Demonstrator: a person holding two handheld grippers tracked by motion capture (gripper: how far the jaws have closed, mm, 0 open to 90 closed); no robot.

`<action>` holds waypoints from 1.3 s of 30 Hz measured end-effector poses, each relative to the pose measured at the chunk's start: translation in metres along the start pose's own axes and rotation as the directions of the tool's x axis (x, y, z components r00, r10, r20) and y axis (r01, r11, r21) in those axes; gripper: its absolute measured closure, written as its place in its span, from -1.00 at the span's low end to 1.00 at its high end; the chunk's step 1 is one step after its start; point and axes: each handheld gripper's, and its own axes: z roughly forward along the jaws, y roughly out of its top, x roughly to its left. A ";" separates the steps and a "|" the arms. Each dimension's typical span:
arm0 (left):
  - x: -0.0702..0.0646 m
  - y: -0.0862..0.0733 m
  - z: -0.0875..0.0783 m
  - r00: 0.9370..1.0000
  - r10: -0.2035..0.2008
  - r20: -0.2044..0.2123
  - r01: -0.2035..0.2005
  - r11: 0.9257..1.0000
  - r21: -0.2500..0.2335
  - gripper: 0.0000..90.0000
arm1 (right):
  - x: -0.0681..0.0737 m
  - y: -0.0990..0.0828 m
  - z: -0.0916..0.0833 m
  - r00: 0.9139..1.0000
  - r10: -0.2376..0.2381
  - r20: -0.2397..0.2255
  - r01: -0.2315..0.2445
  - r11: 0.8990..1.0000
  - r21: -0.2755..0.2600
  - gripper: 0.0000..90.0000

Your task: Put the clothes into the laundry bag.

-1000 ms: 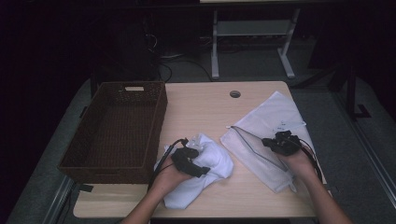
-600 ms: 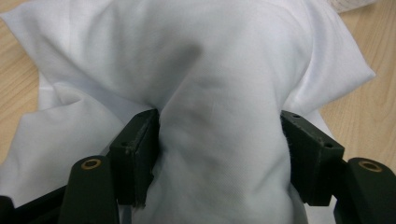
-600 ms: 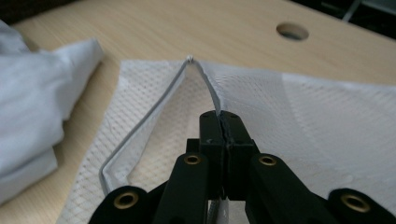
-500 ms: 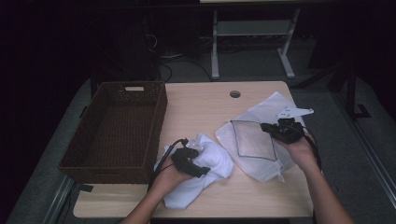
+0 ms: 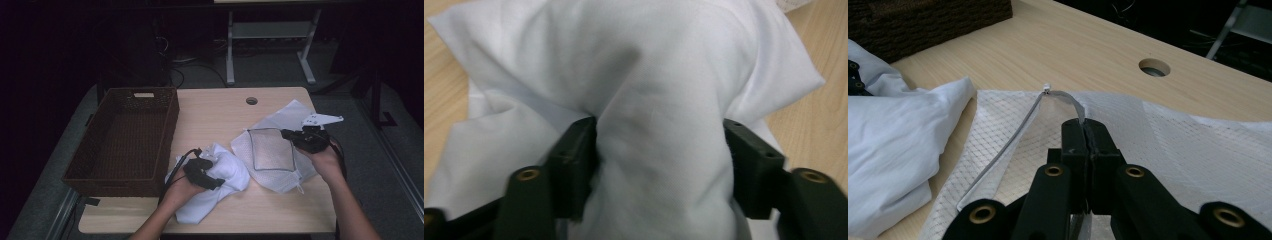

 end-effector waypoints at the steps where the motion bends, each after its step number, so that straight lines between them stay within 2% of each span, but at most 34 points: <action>1: 0.000 0.001 -0.001 1.000 -0.001 0.004 0.001 1.000 -0.003 -0.07 | 0.000 -0.001 0.000 1.000 0.002 0.001 -0.002 1.000 0.003 0.95; 4: -0.001 0.003 -0.007 1.000 0.015 0.011 -0.015 1.000 -0.010 0.27 | -0.001 -0.004 0.002 1.000 0.006 0.000 -0.006 1.000 0.017 0.95; 7: -0.004 0.005 -0.015 0.999 0.033 0.018 -0.033 0.999 -0.031 0.46 | -0.002 -0.006 0.004 1.000 0.003 -0.001 -0.003 1.000 0.025 0.95; 12: -0.011 0.013 -0.032 0.996 0.079 0.032 -0.077 0.995 -0.064 0.57 | -0.002 -0.008 0.007 1.000 0.000 -0.005 0.001 0.999 0.040 0.95; 18: -0.017 0.031 -0.041 0.987 0.156 0.050 -0.151 0.985 -0.085 0.59 | -0.002 -0.009 0.010 1.000 -0.006 -0.010 0.007 0.999 0.050 0.95; 21: -0.015 0.042 -0.041 0.979 0.196 0.062 -0.191 0.978 -0.083 0.60 | 0.000 -0.009 0.012 1.000 -0.013 -0.014 0.014 0.998 0.057 0.95; 25: -0.013 0.056 -0.039 0.972 0.228 0.061 -0.223 0.971 -0.085 0.60 | 0.001 -0.009 0.013 1.000 -0.015 -0.018 0.017 0.998 0.059 0.95; 28: -0.014 0.068 -0.036 0.962 0.262 0.071 -0.256 0.963 -0.082 0.60 | 0.000 -0.009 0.013 1.000 -0.011 -0.022 0.012 0.998 0.059 0.95; 31: -0.016 0.080 -0.031 0.949 0.301 0.090 -0.295 0.953 -0.074 0.60 | 0.000 -0.009 0.013 1.000 -0.014 -0.025 0.015 0.998 0.057 0.95; 32: -0.016 0.080 -0.031 0.949 0.301 0.090 -0.295 0.953 -0.074 0.60 | 0.001 -0.009 0.013 1.000 -0.014 -0.027 0.016 0.998 0.056 0.95; 33: -0.018 0.087 -0.028 0.939 0.330 0.099 -0.325 0.943 -0.068 0.60 | 0.001 -0.009 0.013 0.999 -0.014 -0.028 0.016 0.998 0.055 0.95; 35: -0.019 0.094 -0.022 0.930 0.350 0.112 -0.345 0.936 -0.066 0.60 | 0.001 -0.008 0.013 0.999 -0.015 -0.029 0.017 0.998 0.054 0.95; 37: -0.020 0.100 -0.016 0.928 0.352 0.125 -0.346 0.936 -0.065 0.60 | 0.002 -0.008 0.012 0.999 -0.013 -0.032 0.014 0.999 0.052 0.95; 39: -0.021 0.106 -0.009 0.920 0.366 0.141 -0.360 0.931 -0.061 0.60 | 0.002 -0.007 0.011 0.999 -0.013 -0.037 0.015 0.999 0.048 0.95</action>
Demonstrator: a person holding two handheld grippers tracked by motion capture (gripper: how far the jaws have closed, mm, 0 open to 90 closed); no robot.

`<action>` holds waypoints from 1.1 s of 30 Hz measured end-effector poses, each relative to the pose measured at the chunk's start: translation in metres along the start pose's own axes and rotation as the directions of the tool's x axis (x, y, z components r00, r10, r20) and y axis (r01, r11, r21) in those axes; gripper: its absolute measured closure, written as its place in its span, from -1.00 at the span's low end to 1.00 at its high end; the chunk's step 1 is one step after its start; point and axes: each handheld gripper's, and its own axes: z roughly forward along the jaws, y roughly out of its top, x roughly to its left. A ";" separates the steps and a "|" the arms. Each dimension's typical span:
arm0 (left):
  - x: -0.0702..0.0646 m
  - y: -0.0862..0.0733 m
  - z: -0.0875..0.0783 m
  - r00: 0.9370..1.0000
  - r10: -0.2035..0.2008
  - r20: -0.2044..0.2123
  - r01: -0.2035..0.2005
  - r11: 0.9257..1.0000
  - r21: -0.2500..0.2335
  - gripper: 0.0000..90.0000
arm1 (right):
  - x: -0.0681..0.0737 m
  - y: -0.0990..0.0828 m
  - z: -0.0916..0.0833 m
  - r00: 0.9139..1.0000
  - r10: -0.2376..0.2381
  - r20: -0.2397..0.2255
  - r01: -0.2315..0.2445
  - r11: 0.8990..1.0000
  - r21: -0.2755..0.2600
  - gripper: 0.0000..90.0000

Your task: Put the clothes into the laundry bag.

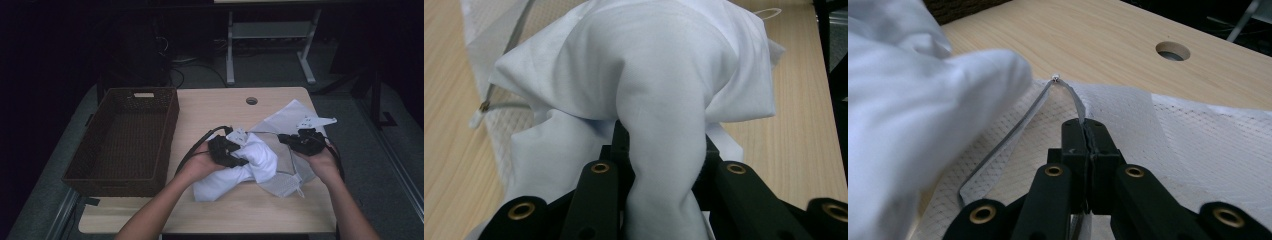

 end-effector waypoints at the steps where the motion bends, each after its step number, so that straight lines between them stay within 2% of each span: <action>1: 0.001 0.002 0.003 1.000 0.002 0.008 -0.002 1.000 0.001 0.60 | 0.000 0.000 -0.001 1.000 0.001 -0.003 -0.001 1.000 -0.002 0.95; 9: 0.004 0.008 0.025 0.999 0.005 0.035 -0.006 1.000 0.027 0.60 | 0.010 0.005 -0.006 0.999 -0.028 -0.038 0.027 0.999 -0.025 0.95; 12: 0.008 0.009 0.031 1.000 -0.016 0.015 0.015 0.999 0.037 0.60 | 0.015 0.007 -0.007 0.998 -0.038 -0.047 0.037 0.999 -0.026 0.95; 15: 0.014 0.009 0.034 0.998 -0.061 -0.016 0.061 0.997 0.038 0.60 | 0.017 0.008 -0.007 0.998 -0.043 -0.053 0.041 0.999 -0.026 0.95; 18: 0.021 0.010 0.037 0.988 -0.136 -0.068 0.139 0.990 0.037 0.60 | 0.020 0.009 -0.006 0.997 -0.049 -0.062 0.047 0.999 -0.028 0.95; 22: 0.025 0.011 0.048 0.965 -0.226 -0.133 0.232 0.972 0.031 0.58 | 0.025 0.010 -0.004 0.995 -0.061 -0.073 0.059 0.998 -0.029 0.95; 24: 0.025 0.010 0.056 0.959 -0.249 -0.136 0.254 0.967 0.022 0.47 | 0.027 0.011 -0.001 0.995 -0.068 -0.076 0.066 0.998 -0.023 0.95; 27: 0.025 0.007 0.065 0.958 -0.264 -0.111 0.267 0.963 0.019 0.10 | 0.027 0.009 0.001 0.995 -0.067 -0.079 0.066 0.998 -0.016 0.95; 29: 0.022 0.005 0.060 0.961 -0.251 -0.117 0.253 0.968 0.002 -0.10 | 0.026 0.008 0.001 0.995 -0.065 -0.079 0.064 0.998 -0.013 0.95; 31: 0.019 0.002 0.051 0.961 -0.252 -0.112 0.253 0.967 -0.009 -0.24 | 0.025 0.007 0.001 0.995 -0.059 -0.079 0.058 0.998 -0.011 0.95; 33: 0.015 -0.002 0.039 0.963 -0.240 -0.119 0.241 0.971 -0.009 -0.38 | 0.024 0.007 0.001 0.995 -0.055 -0.079 0.054 0.998 -0.011 0.95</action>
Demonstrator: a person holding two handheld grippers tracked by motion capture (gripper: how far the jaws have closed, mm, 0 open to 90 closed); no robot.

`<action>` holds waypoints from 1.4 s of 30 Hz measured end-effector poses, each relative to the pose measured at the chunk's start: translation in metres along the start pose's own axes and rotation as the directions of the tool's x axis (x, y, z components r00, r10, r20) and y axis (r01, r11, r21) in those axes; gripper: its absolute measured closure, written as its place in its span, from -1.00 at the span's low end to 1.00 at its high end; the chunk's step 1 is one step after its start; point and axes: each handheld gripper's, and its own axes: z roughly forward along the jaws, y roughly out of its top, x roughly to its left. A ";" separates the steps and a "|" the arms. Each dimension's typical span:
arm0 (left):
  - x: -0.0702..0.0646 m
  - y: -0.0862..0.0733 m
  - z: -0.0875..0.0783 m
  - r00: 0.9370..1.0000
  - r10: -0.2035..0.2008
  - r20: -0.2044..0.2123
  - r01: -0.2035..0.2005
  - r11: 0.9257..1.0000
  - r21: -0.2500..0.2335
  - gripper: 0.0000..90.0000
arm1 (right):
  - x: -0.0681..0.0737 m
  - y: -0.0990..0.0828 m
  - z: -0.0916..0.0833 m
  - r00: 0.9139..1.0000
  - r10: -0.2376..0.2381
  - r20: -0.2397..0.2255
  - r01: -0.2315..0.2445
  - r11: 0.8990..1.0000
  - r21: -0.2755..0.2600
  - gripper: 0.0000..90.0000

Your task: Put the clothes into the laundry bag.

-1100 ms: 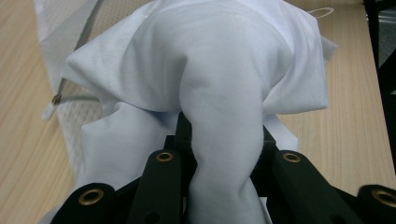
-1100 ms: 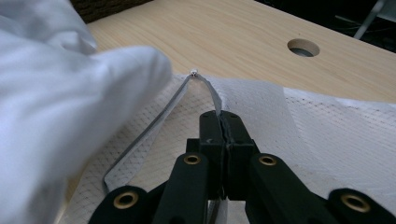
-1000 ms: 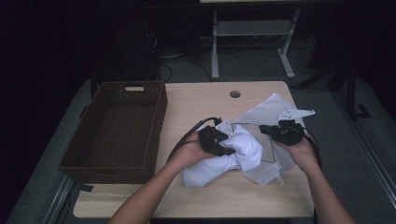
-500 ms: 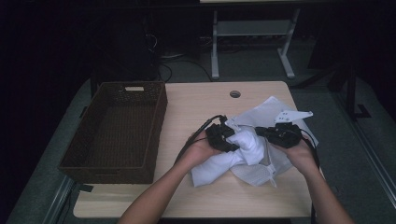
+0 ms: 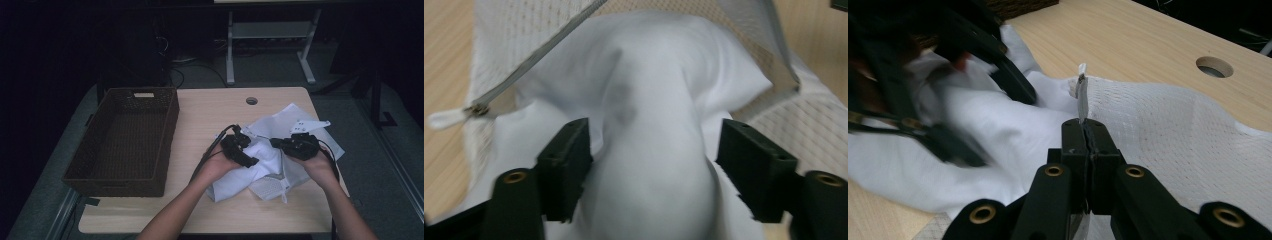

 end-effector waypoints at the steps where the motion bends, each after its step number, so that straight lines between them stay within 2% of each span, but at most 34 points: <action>1: -0.001 -0.002 -0.004 1.000 0.005 -0.007 -0.005 1.000 0.001 -0.43 | 0.000 0.000 0.000 1.000 0.003 -0.001 -0.003 1.000 0.001 0.95; 3: -0.002 -0.011 -0.012 0.999 0.005 -0.034 -0.005 1.000 -0.005 -0.52 | 0.000 0.000 0.000 1.000 0.003 0.000 -0.003 1.000 0.003 0.95; 5: -0.001 -0.021 -0.014 1.000 0.002 -0.031 -0.002 1.000 0.010 -0.55 | 0.000 0.000 0.001 1.000 0.000 0.001 0.000 1.000 0.006 0.95; 10: 0.006 -0.046 -0.005 0.999 -0.032 -0.026 0.032 0.999 0.030 -0.61 | 0.001 -0.001 0.003 1.000 -0.003 0.002 0.003 1.000 0.014 0.95; 13: 0.007 -0.053 0.003 0.999 -0.021 -0.024 0.022 0.998 0.054 -0.60 | 0.001 -0.002 0.005 1.000 -0.002 0.000 0.002 1.000 0.020 0.95; 18: 0.007 -0.056 0.008 0.999 0.011 -0.033 -0.008 0.997 0.075 -0.26 | 0.002 -0.004 0.007 1.000 -0.002 -0.003 0.003 1.000 0.030 0.95; 23: 0.005 -0.056 0.005 0.999 0.025 -0.021 -0.024 0.998 0.063 0.48 | 0.004 -0.004 0.009 1.000 -0.005 -0.006 0.005 0.999 0.038 0.95; 25: 0.005 -0.055 0.005 1.000 0.019 -0.019 -0.018 0.998 0.058 0.62 | 0.005 -0.005 0.010 1.000 -0.008 -0.007 0.008 0.999 0.041 0.95; 34: 0.006 -0.050 -0.004 0.997 -0.072 -0.003 0.072 0.997 0.012 0.72 | 0.008 -0.004 0.013 1.000 -0.018 -0.012 0.019 0.999 0.045 0.95; 40: 0.001 -0.036 -0.009 0.986 -0.167 -0.023 0.166 0.986 -0.012 0.72 | 0.013 0.007 0.005 0.999 -0.025 -0.022 0.025 1.000 -0.001 0.95; 42: -0.004 -0.027 -0.008 0.985 -0.167 -0.042 0.167 0.986 -0.006 0.72 | 0.016 0.011 0.004 0.999 -0.028 -0.028 0.027 0.999 -0.018 0.95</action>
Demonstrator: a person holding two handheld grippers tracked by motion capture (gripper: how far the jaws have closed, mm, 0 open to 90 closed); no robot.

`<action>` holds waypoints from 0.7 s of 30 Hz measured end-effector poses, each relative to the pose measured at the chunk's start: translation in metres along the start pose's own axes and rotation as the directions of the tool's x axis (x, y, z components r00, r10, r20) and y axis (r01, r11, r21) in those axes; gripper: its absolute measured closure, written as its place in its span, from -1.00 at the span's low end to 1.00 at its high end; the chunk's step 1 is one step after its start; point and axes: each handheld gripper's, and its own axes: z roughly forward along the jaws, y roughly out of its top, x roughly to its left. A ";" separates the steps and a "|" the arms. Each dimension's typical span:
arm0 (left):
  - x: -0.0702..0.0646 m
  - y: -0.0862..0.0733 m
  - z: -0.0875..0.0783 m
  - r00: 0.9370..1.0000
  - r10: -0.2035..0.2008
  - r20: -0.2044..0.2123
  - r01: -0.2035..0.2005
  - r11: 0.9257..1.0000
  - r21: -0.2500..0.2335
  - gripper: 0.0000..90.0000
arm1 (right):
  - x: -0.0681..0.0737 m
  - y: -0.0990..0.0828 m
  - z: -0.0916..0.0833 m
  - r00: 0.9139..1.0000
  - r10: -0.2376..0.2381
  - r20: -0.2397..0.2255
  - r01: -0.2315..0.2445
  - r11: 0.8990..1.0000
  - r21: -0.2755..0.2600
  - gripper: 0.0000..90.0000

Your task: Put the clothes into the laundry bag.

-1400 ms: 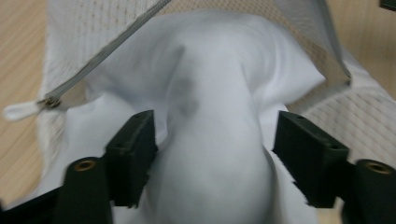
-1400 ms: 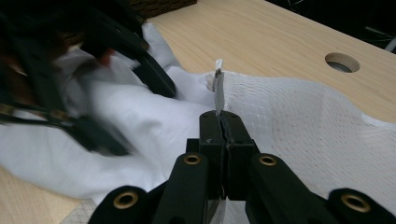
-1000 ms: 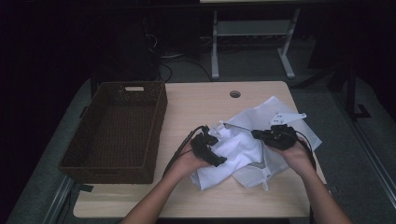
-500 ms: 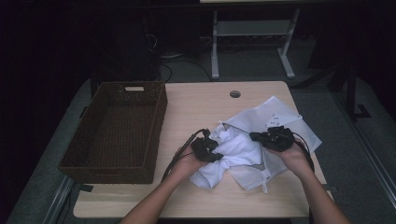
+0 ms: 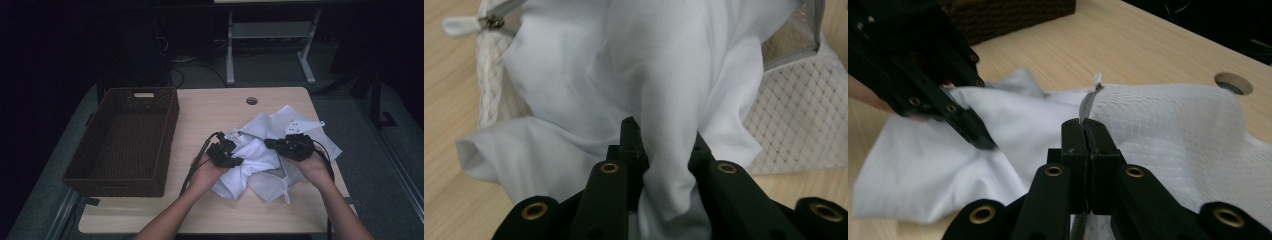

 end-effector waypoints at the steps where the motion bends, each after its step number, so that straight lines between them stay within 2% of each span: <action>1: -0.004 0.005 0.002 1.000 0.001 -0.008 -0.001 1.000 0.001 0.71 | 0.001 0.001 0.000 1.000 -0.005 -0.004 0.004 1.000 -0.003 0.95; 4: -0.012 0.016 0.009 1.000 0.002 -0.018 -0.002 1.000 -0.002 0.71 | 0.006 0.002 0.004 1.000 -0.015 -0.015 0.015 1.000 0.006 0.95; 8: -0.017 0.021 0.026 1.000 -0.015 -0.010 0.014 1.000 -0.011 0.68 | 0.008 0.002 0.006 1.000 -0.018 -0.021 0.018 1.000 0.009 0.95; 10: -0.018 0.020 0.037 1.000 -0.026 0.011 0.026 0.999 -0.020 0.59 | 0.007 0.001 0.006 1.000 -0.013 -0.019 0.014 1.000 0.012 0.95; 12: -0.018 0.017 0.043 0.999 -0.029 0.027 0.030 0.999 -0.041 0.42 | 0.005 -0.001 0.005 1.000 -0.013 -0.014 0.013 1.000 0.017 0.95; 14: -0.017 0.015 0.042 0.999 -0.023 0.045 0.025 0.999 -0.041 0.18 | 0.003 -0.004 0.005 1.000 -0.005 -0.014 0.005 1.000 0.021 0.95; 17: -0.017 0.013 0.035 0.999 0.007 0.036 -0.005 0.999 -0.048 -0.11 | -0.002 -0.007 0.003 1.000 0.001 -0.008 -0.001 1.000 0.025 0.95; 21: -0.013 0.007 0.013 0.999 0.042 0.033 -0.039 0.996 -0.077 -0.27 | -0.005 -0.009 0.001 1.000 0.011 0.000 -0.011 1.000 0.026 0.95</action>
